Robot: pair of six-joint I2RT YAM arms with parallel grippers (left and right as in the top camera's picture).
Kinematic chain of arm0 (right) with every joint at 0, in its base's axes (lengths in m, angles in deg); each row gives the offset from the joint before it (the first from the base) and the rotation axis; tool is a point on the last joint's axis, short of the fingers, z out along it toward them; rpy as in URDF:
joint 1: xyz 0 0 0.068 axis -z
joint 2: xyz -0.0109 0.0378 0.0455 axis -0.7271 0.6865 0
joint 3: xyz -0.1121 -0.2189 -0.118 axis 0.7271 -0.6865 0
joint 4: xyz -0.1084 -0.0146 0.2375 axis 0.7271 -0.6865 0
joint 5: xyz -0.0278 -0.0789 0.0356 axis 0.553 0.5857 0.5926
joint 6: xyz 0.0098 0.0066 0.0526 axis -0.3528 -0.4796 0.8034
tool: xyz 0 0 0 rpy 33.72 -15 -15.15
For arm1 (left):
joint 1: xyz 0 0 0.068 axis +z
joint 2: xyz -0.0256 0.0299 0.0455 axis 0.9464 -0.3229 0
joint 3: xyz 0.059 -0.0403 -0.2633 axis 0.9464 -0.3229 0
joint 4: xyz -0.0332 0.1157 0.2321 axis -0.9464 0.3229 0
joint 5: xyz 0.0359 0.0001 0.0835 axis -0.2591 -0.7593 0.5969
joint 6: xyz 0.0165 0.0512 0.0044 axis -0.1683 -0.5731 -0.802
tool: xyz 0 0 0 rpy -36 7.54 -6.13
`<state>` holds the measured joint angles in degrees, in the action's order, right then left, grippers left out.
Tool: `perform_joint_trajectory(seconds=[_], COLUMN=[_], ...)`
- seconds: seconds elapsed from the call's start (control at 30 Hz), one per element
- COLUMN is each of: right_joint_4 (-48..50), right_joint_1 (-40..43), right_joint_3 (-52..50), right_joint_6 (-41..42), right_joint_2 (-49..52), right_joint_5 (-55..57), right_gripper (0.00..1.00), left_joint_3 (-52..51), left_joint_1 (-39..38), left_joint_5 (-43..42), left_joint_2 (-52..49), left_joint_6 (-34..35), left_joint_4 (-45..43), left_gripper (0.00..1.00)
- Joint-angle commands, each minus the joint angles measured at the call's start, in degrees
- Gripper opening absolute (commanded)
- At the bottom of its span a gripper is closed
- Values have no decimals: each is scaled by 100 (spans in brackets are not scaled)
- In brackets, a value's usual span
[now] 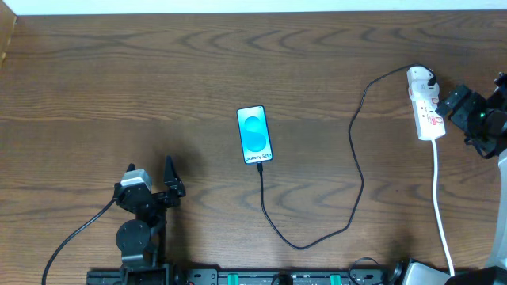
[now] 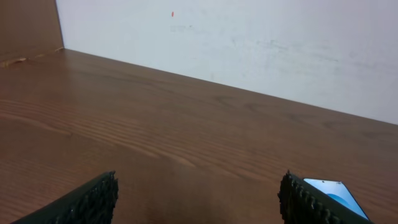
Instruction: Plug charger to phone and switch on socket
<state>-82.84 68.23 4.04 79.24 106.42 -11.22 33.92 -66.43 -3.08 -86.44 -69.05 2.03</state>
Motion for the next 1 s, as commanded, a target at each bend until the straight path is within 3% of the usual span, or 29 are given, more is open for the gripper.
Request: perform_joint_trajectory(seconds=[0.0,0.97], right_joint_4=[11,-74], right_joint_1=[7,7], right_joint_3=[35,17], right_joint_6=[76,-72], right_joint_2=[-46,-149], right_joint_5=[-15,243], right_gripper=[99,99], left_joint_3=[-103,-103], left_joint_1=[22,22], left_joint_5=[-55,-55], left_joint_2=[33,33], left_joint_6=[-131,-131], left_joint_4=[216,216], left_gripper=[83,83])
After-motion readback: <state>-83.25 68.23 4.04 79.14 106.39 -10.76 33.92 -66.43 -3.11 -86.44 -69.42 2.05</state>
